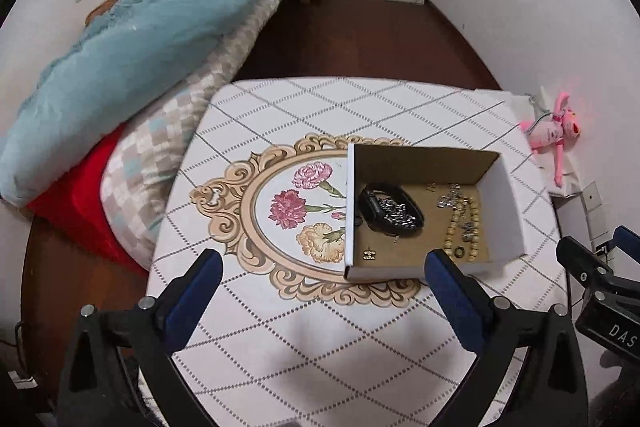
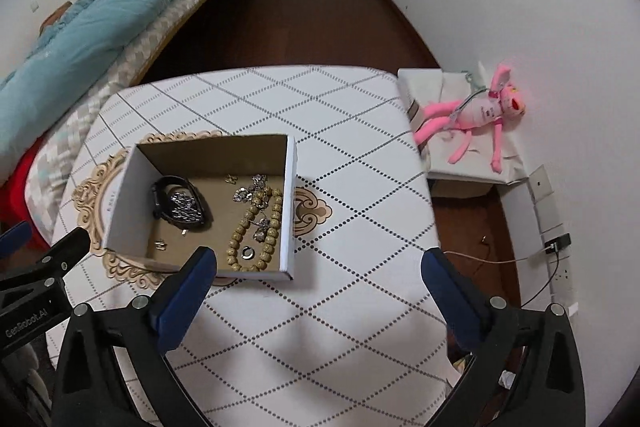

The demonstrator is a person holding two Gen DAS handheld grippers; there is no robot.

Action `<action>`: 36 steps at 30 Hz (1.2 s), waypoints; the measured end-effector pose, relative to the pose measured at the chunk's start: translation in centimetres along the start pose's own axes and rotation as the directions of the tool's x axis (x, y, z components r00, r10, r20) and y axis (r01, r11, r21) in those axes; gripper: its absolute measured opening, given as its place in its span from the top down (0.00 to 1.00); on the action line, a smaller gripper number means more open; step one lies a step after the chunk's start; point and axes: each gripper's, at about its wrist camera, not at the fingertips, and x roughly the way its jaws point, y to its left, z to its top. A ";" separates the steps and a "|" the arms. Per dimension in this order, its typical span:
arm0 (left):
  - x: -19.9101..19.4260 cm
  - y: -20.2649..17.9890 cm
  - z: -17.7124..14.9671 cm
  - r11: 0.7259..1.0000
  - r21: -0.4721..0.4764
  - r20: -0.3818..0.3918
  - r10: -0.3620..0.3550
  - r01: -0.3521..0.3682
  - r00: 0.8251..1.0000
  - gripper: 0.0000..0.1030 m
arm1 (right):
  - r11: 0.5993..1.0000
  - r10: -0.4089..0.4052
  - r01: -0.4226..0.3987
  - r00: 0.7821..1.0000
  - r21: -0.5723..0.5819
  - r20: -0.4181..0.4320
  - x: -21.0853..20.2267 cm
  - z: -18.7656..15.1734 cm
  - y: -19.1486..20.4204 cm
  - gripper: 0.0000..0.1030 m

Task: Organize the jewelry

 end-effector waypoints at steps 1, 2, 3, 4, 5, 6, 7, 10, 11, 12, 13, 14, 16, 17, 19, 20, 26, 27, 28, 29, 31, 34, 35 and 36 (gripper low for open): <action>-1.0 0.0 -0.2 1.000 0.002 0.011 -0.001 0.001 1.000 0.00 | 1.000 -0.001 0.001 1.000 -0.001 0.013 -1.0 -0.2 0.0 0.00; -1.7 0.0 -0.4 1.000 0.003 0.019 0.001 -0.001 1.000 0.00 | 1.000 0.001 -0.001 1.000 -0.001 0.023 -1.8 -0.3 0.2 0.00; -2.5 0.1 -0.6 1.000 0.001 0.027 0.002 -0.002 1.000 0.00 | 1.000 0.005 -0.005 0.999 -0.001 0.038 -2.9 -0.6 0.2 0.00; -3.3 0.2 -0.7 1.000 0.000 0.036 -0.001 0.001 0.999 0.00 | 1.000 0.009 -0.009 0.999 0.001 0.049 -3.9 -0.9 0.2 0.00; -4.2 0.3 -0.9 1.000 -0.001 0.048 -0.006 0.006 0.999 0.00 | 1.000 0.012 -0.013 0.998 0.002 0.058 -4.7 -1.0 0.2 0.00; -5.2 0.4 -1.1 1.000 -0.004 0.061 -0.007 0.008 0.998 0.00 | 1.000 0.016 -0.016 0.997 0.005 0.070 -5.7 -1.3 0.1 0.00; -6.2 0.5 -1.3 1.000 -0.005 0.074 -0.010 0.010 0.997 0.00 | 1.000 0.017 -0.018 0.996 0.008 0.084 -6.8 -1.6 0.1 0.00; -8.8 0.7 -1.6 1.000 -0.006 0.118 -0.018 0.019 0.993 0.00 | 1.000 0.013 -0.014 0.992 0.006 0.128 -9.8 -2.4 -0.1 0.00; -9.6 0.6 -1.6 1.000 -0.003 0.131 -0.018 0.018 0.991 0.00 | 1.000 0.012 -0.013 0.990 0.007 0.144 -10.9 -2.7 -0.1 0.00; -10.4 0.6 -1.7 1.000 -0.002 0.145 -0.020 0.020 0.989 0.00 | 1.000 0.012 -0.013 0.987 0.006 0.159 -11.9 -2.9 -0.2 0.00; -11.3 0.6 -1.8 1.000 0.001 0.163 -0.024 0.024 0.986 0.00 | 1.000 0.012 -0.013 0.986 0.008 0.169 -12.7 -3.0 -0.3 0.00; -11.9 0.6 -1.8 1.000 0.001 0.171 -0.026 0.027 0.985 0.00 | 1.000 0.014 -0.016 0.983 0.011 0.181 -13.6 -3.3 -0.4 0.00; -13.1 0.5 -1.9 0.999 -0.003 0.186 -0.038 0.039 0.982 0.00 | 1.000 0.016 -0.019 0.979 0.012 0.204 -15.3 -3.6 -0.5 0.00; -13.6 0.6 -2.0 0.999 -0.006 0.192 -0.040 0.042 0.981 0.00 | 1.000 0.014 -0.018 0.976 0.013 0.217 -16.2 -3.9 -0.5 0.00; -14.5 0.6 -2.2 0.999 -0.011 0.207 -0.048 0.052 0.977 0.00 | 1.000 0.016 -0.020 0.971 0.015 0.239 -17.8 -4.2 -0.6 0.00; -14.8 0.6 -2.4 0.998 -0.015 0.209 -0.049 0.053 0.977 0.00 | 1.000 0.014 -0.019 0.970 0.017 0.244 -18.3 -4.3 -0.7 0.00; -15.9 0.7 -3.0 0.997 -0.027 0.210 -0.061 0.068 0.976 0.00 | 1.000 0.018 -0.021 0.963 0.008 0.269 -20.9 -5.0 -0.7 0.00; -16.0 0.7 -3.0 0.998 -0.026 0.214 -0.053 0.060 0.975 0.00 | 1.000 0.020 -0.023 0.963 0.006 0.270 -21.1 -5.1 -0.7 0.00; -16.0 0.7 -3.1 0.998 -0.025 0.213 -0.045 0.051 0.976 0.00 | 1.000 0.023 -0.026 0.963 0.005 0.269 -21.2 -5.1 -0.6 0.00; -16.1 0.6 -3.2 0.999 -0.026 0.209 -0.041 0.047 0.977 0.00 | 1.000 0.026 -0.028 0.963 0.003 0.268 -21.4 -5.2 -0.7 0.00; -16.0 0.5 -3.2 0.998 -0.027 0.201 -0.042 0.048 0.979 0.00 | 1.000 0.028 -0.030 0.963 0.002 0.267 -21.5 -5.3 -0.6 0.00; -15.5 0.6 -3.1 0.997 -0.035 0.176 -0.062 0.070 0.982 0.00 | 0.999 0.035 -0.037 0.965 0.003 0.261 -21.4 -5.4 -0.8 0.00; -15.5 0.6 -3.0 0.997 -0.036 0.169 -0.064 0.071 0.984 0.00 | 0.999 0.037 -0.039 0.966 0.003 0.257 -21.3 -5.3 -0.8 0.00; -15.3 0.5 -2.9 0.997 -0.034 0.164 -0.065 0.072 0.984 0.00 | 0.999 0.040 -0.042 0.967 0.003 0.253 -21.2 -5.3 -0.8 0.00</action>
